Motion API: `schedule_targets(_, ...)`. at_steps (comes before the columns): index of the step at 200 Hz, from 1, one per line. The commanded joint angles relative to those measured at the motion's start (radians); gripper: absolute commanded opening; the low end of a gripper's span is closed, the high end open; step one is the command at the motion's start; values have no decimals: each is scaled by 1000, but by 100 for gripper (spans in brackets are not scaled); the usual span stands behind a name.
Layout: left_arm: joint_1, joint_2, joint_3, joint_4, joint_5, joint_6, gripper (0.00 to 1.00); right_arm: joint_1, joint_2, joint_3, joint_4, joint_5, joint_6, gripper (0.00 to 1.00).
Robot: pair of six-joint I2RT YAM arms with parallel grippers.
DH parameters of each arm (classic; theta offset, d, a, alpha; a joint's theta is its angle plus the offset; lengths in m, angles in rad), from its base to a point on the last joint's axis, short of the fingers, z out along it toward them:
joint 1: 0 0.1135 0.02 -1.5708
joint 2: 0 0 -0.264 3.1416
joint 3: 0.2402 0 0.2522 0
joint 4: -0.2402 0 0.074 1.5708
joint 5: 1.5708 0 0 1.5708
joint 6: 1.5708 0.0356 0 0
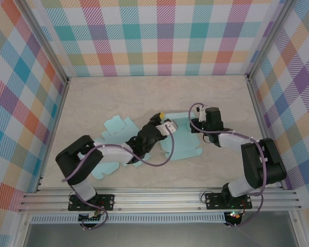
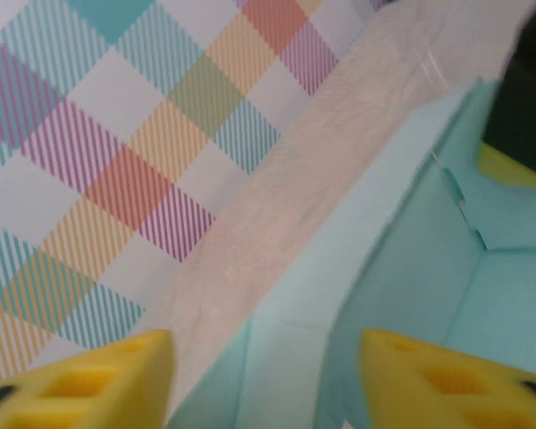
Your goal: Fold the paper box
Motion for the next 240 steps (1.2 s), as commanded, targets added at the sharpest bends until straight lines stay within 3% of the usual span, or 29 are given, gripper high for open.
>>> schedule_targets(1, 1, -176, 20, -123, -36, -292, 81, 34, -66, -13, -45, 42, -24, 0)
schedule_targets(14, 4, -278, 10, -198, -49, -409, 100, 46, -97, -17, -71, 52, -26, 0)
schedule_targets(49, 28, -540, -17, -482, -199, -805, 100, 51, -194, -17, -161, 43, -26, 0)
schedule_targets(61, 54, -602, -11, -624, -204, -952, 100, 51, -231, -21, -181, 38, -24, 0)
schedule_targets(86, 76, -667, -3, -824, -210, -1105, 100, 50, -290, -34, -197, 18, 0, 0)
schedule_targets(164, 49, -537, 27, -802, 15, -1116, 100, 51, -307, -42, -221, 50, 38, 0)
schedule_targets(240, -41, -409, 109, -794, -64, -1079, 100, 51, -302, -53, -218, 68, 30, 0)
